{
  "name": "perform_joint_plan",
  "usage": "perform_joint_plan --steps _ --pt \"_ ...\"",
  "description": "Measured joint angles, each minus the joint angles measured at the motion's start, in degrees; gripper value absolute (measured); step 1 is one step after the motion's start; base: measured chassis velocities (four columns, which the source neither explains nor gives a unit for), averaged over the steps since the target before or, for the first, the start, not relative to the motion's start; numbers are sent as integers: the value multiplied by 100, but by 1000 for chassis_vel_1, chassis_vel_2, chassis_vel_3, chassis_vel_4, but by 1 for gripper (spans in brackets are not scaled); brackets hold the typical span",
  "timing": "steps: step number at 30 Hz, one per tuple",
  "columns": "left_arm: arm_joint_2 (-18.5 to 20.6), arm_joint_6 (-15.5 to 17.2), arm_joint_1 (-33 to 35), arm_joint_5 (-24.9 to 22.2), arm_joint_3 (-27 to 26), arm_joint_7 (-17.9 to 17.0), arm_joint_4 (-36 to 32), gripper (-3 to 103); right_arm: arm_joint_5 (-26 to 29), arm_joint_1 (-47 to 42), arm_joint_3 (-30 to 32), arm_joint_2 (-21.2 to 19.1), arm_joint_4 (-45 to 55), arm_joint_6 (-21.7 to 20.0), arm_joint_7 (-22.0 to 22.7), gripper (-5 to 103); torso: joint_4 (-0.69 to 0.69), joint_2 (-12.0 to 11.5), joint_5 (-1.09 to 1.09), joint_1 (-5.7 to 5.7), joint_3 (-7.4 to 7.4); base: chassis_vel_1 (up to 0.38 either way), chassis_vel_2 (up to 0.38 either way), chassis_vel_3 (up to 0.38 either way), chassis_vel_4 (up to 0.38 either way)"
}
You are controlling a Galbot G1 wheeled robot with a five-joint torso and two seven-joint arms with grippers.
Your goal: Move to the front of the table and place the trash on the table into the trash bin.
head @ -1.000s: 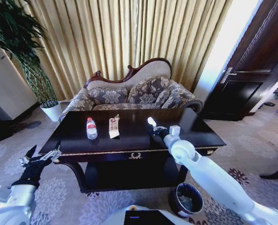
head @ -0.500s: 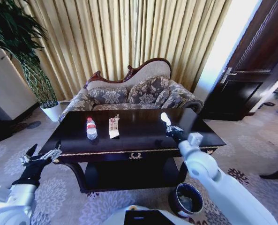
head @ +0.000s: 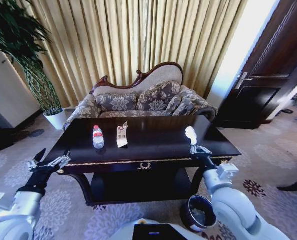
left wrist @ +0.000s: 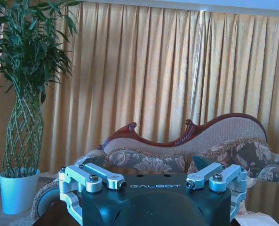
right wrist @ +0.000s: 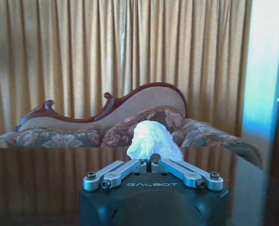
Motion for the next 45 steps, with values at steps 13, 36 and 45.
perform_joint_plan --steps 13,36,45 --pt "6 -143 147 14 38 27 0 100 -377 -365 5 298 83 60 -1 0 -1 0 0 0 0 0 0 0 0" --pt "53 -187 163 49 -19 106 0 100 -429 -289 -120 311 62 130 7 0 -1 0 0 -1 0 69 -60 -68 67" --pt "-14 -175 111 57 -17 103 0 100 -422 -222 -146 280 -43 174 7 0 -1 0 0 0 0 89 -106 -93 96"
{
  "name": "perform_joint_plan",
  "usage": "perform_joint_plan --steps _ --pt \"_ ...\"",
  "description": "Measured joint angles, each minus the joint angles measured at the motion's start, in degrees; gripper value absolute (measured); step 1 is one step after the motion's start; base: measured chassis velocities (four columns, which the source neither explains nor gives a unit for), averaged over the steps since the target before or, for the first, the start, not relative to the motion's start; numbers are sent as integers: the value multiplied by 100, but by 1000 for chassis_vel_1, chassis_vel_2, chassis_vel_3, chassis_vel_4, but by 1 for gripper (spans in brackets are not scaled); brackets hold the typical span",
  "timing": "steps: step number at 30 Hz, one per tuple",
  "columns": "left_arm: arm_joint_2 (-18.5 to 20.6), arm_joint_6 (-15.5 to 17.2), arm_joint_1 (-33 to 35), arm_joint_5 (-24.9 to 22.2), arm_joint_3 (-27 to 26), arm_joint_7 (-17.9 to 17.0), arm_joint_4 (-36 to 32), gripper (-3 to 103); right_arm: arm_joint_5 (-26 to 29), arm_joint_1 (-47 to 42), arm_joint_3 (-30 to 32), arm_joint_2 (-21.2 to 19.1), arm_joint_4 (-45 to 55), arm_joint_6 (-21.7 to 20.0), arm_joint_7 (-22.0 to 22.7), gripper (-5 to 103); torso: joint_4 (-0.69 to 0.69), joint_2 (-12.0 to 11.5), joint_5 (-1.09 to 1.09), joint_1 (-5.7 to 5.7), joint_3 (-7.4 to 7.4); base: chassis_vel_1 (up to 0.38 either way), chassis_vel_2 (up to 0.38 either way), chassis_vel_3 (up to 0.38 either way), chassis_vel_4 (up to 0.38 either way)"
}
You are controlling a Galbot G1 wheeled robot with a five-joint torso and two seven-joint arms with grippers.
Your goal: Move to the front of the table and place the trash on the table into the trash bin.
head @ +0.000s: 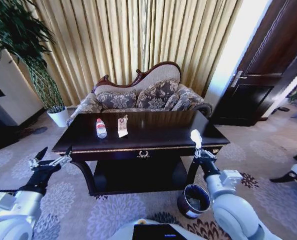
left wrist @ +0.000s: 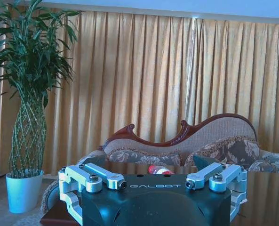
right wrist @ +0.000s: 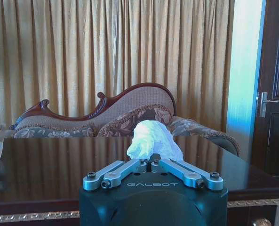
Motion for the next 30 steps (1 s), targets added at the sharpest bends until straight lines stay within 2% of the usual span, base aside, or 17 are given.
perform_joint_plan --steps 10,15,18,21,23,24,27,29,30 --pt "-31 9 -8 6 -33 -10 0 100 -15 233 -220 51 -567 107 -96 0 0 0 0 -1 0 110 -102 -106 111" --pt "-112 -9 12 59 -28 -4 0 100 199 456 -237 61 -1721 145 -169 0 0 1 0 -1 -1 13 -13 -18 11" --pt "-154 -60 40 97 -30 10 0 100 214 707 -248 46 -2783 365 -266 0 1 -2 1 1 2 0 0 0 0" --pt "-168 -72 50 107 -33 14 0 100 231 811 -279 44 -3237 430 -295 0 1 -3 2 3 2 0 0 0 0" --pt "-188 -78 56 110 -39 13 0 100 47 978 -355 77 -4042 628 -425 0 -1 -2 1 3 2 0 0 0 0" --pt "-188 -78 56 110 -39 13 0 100 47 978 -355 77 -4042 628 -425 0 -1 -2 1 3 2 0 0 0 0" --pt "-197 -79 54 110 -40 11 0 100 -447 1252 -466 169 -5179 1061 -739 0 0 -1 0 0 0 0 0 0 0" --pt "-197 -79 54 109 -40 11 0 100 -452 1288 -484 179 -5316 1079 -765 0 0 -1 0 0 0 0 0 0 0" --pt "-196 -79 51 108 -35 10 0 100 -453 1379 -541 211 -5685 1113 -833 0 0 -1 0 0 0 0 0 0 0"
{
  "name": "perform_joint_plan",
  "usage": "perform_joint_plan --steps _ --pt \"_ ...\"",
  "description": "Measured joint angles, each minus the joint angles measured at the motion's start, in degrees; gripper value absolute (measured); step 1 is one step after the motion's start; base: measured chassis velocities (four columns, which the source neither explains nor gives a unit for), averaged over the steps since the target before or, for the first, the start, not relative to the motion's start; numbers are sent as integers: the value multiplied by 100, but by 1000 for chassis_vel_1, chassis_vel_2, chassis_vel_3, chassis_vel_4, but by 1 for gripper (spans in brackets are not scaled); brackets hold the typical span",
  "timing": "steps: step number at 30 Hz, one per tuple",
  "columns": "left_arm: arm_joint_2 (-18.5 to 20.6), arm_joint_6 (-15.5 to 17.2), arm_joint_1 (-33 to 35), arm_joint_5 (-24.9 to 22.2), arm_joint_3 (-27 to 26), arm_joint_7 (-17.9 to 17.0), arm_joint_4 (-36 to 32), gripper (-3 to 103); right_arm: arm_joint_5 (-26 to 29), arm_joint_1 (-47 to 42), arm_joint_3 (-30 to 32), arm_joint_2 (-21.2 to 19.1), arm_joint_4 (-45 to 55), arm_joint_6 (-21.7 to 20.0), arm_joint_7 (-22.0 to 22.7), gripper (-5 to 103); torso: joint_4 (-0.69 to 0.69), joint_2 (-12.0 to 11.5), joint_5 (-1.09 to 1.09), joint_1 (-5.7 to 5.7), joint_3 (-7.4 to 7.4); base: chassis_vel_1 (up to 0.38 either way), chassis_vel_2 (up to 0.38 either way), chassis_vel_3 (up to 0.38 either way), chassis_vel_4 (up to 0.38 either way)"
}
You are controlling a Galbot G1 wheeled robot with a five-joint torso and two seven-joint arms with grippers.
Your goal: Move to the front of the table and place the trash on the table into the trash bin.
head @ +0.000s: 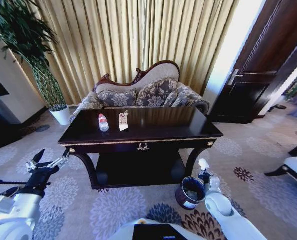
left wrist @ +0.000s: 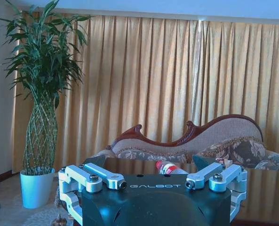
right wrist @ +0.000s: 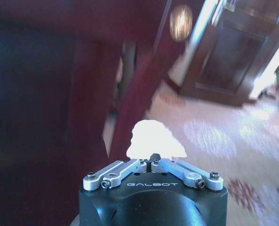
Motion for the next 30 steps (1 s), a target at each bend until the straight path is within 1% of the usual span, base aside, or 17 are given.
perform_joint_plan --steps 1,3,6,8,9,10,13,14,17,19,21,22,23,25,26,28,30 --pt "2 0 -5 -2 9 0 0 100 -46 91 -49 54 -358 44 -93 0 -1 0 0 0 0 0 0 0 0" --pt "2 1 -7 -4 12 0 0 100 -97 143 -72 88 -535 72 -137 0 -2 0 0 0 0 0 0 0 0" --pt "16 2 -17 -24 19 0 0 100 -321 418 -143 288 -1194 128 -289 0 0 -1 1 0 0 0 0 0 0" --pt "22 2 -17 -31 19 0 0 100 -369 493 -157 350 -1343 129 -309 0 0 0 1 0 0 0 0 0 0" --pt "27 2 -17 -39 17 0 0 100 -443 559 -163 424 -1467 129 -317 -2 0 0 0 0 0 0 0 0 0" --pt "32 2 -17 -48 16 0 0 100 -492 593 -165 469 -1526 129 -326 -2 1 0 -1 0 0 0 0 0 0" --pt "53 2 -17 -88 10 0 0 100 -651 704 -167 642 -1672 95 -407 12 0 0 0 0 0 0 0 0 0" --pt "53 2 -17 -88 10 0 0 100 -651 704 -167 642 -1672 95 -407 12 0 0 0 0 0 0 0 0 0" --pt "72 1 -20 -124 9 0 0 100 -700 783 -167 759 -1703 86 -421 28 0 0 0 0 0 0 0 0 0" --pt "76 -4 -20 -127 9 0 0 100 -711 801 -170 785 -1703 86 -421 28 0 0 0 0 0 0 0 0 0" --pt "107 -28 -17 -140 1 0 0 100 -753 859 -171 847 -1722 83 -422 39 0 0 -1 0 0 0 0 0 0" --pt "131 -45 -18 -155 -14 0 0 100 -778 897 -170 884 -1746 80 -422 39 0 0 -1 0 0 0 0 0 0" --pt "155 -56 -21 -168 -28 0 0 100 -793 916 -167 902 -1761 79 -422 50 0 0 -1 0 0 0 0 0 0" --pt "178 -63 -25 -182 -40 -1 0 100 -809 934 -162 923 -1777 78 -420 50 0 1 -1 0 0 0 0 0 0" --pt "215 -68 -33 -206 -55 -3 0 100 -826 949 -151 940 -1787 76 -417 61 0 0 0 0 0 0 0 0 0" --pt "230 -70 -36 -216 -58 -5 0 100 -832 951 -143 942 -1787 75 -415 61 0 1 -1 0 0 0 0 0 0" --pt "248 -70 -40 -230 -57 -8 0 100 -834 943 -128 941 -1776 72 -410 72 0 0 0 0 0 0 0 0 0"
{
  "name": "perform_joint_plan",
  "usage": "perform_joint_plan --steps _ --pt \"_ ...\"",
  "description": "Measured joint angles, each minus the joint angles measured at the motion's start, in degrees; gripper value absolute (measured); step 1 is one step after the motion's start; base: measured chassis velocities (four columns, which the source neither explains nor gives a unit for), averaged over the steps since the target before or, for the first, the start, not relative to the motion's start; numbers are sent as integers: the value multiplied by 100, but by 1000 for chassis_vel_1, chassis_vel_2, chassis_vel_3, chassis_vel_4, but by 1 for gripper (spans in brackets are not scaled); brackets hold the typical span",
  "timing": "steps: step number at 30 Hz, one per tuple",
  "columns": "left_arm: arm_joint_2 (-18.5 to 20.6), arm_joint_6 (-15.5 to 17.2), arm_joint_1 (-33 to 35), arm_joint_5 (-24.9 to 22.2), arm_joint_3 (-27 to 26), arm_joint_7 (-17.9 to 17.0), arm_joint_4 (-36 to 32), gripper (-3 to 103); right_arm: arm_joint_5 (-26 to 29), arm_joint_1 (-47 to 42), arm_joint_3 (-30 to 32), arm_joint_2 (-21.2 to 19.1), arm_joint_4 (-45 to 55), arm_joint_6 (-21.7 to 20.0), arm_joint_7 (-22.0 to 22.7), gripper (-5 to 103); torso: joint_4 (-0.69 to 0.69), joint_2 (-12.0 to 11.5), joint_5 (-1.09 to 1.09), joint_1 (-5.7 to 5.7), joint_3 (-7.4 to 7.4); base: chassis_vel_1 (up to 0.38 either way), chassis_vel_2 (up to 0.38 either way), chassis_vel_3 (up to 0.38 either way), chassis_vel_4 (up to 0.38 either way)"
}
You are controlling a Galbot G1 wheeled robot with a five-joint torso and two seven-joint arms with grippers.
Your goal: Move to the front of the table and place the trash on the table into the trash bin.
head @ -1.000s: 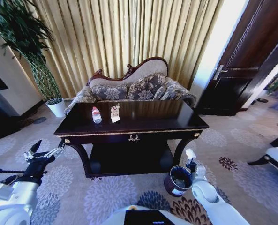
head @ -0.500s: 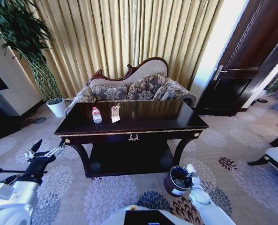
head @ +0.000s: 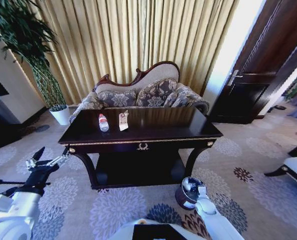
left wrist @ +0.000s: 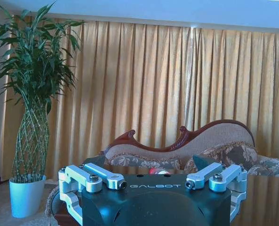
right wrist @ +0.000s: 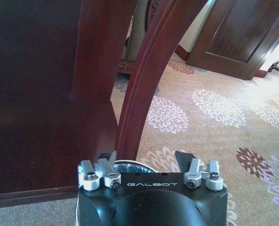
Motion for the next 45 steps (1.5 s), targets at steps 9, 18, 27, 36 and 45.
perform_joint_plan --steps 9,18,27,36,45 --pt "40 0 -14 -17 28 -9 0 100 23 -50 55 -11 57 -4 14 99 0 0 0 0 0 0 0 0 0" --pt "15 5 -14 -26 34 -14 0 100 174 -136 71 -75 221 24 -218 100 0 0 1 0 0 0 0 0 0" --pt "-50 6 -22 -26 67 -17 0 100 908 -515 253 -140 1403 265 -571 100 0 0 1 0 0 0 0 0 0" --pt "-68 7 -24 -34 85 -22 0 100 694 -1372 756 -408 3951 399 -1096 100 0 0 0 -1 -1 0 0 0 0" --pt "-47 25 -54 -34 102 -31 0 100 818 -1789 767 -431 6288 -677 -559 100 0 0 0 0 -1 0 0 0 0"
